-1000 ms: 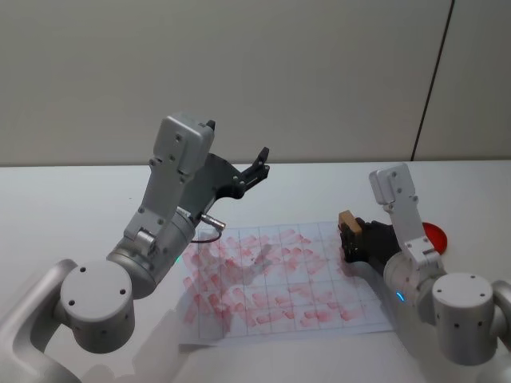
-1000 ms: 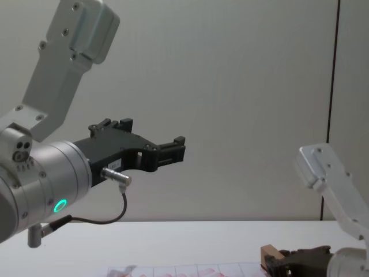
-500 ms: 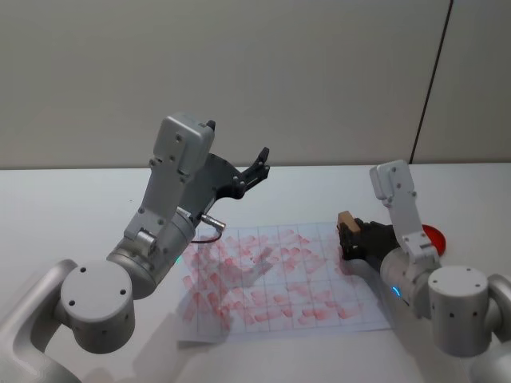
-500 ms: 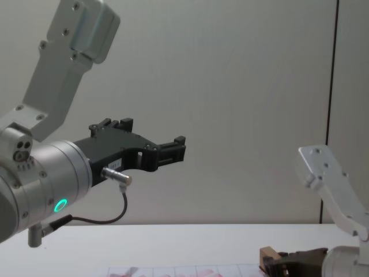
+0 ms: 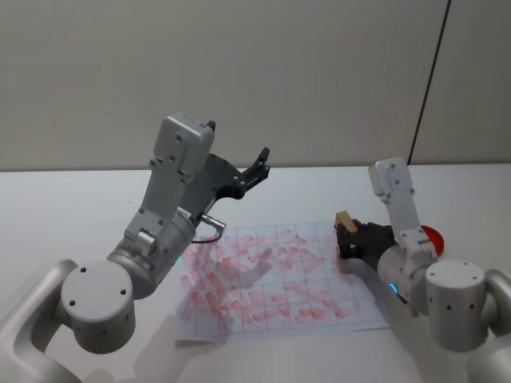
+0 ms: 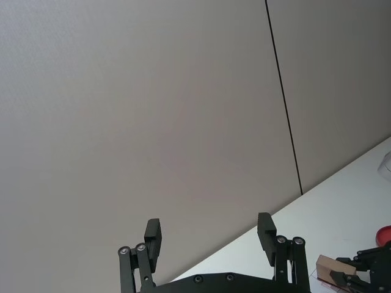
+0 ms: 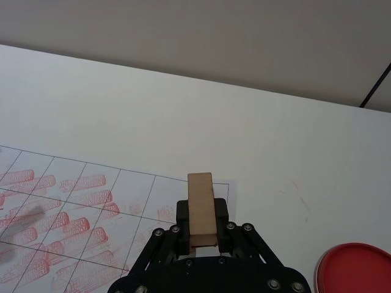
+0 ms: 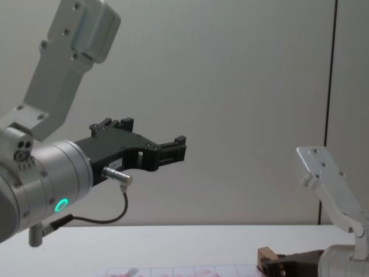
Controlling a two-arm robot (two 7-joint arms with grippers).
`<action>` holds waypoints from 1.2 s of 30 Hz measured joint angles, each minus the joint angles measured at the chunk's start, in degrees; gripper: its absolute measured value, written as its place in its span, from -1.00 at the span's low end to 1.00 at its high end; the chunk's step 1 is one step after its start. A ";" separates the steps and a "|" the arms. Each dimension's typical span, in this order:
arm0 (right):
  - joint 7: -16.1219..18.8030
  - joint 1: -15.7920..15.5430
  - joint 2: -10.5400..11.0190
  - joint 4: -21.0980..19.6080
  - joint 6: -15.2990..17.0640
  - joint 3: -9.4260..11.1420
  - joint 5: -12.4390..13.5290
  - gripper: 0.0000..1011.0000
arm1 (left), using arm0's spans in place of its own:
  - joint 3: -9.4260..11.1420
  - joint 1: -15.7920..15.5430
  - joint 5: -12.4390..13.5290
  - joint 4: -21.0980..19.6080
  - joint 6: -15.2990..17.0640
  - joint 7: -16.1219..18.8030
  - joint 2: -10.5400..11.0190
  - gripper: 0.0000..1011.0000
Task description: Use the one hand to pick up the stamp and affix it onto the A4 paper.
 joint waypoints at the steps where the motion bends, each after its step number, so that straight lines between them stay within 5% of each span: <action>1: 0.01 0.00 -0.01 0.00 0.09 0.01 0.09 -0.56 | 0.00 0.00 0.00 0.00 0.00 0.00 0.00 0.98; 13: 0.36 -1.59 0.38 -3.81 0.46 0.09 1.24 -0.56 | 0.00 0.00 0.00 0.00 0.00 0.00 0.00 0.98; 36: -1.81 -6.30 4.66 -21.13 -4.00 3.37 4.74 -0.56 | 0.00 0.00 0.00 0.00 0.00 0.00 0.00 0.98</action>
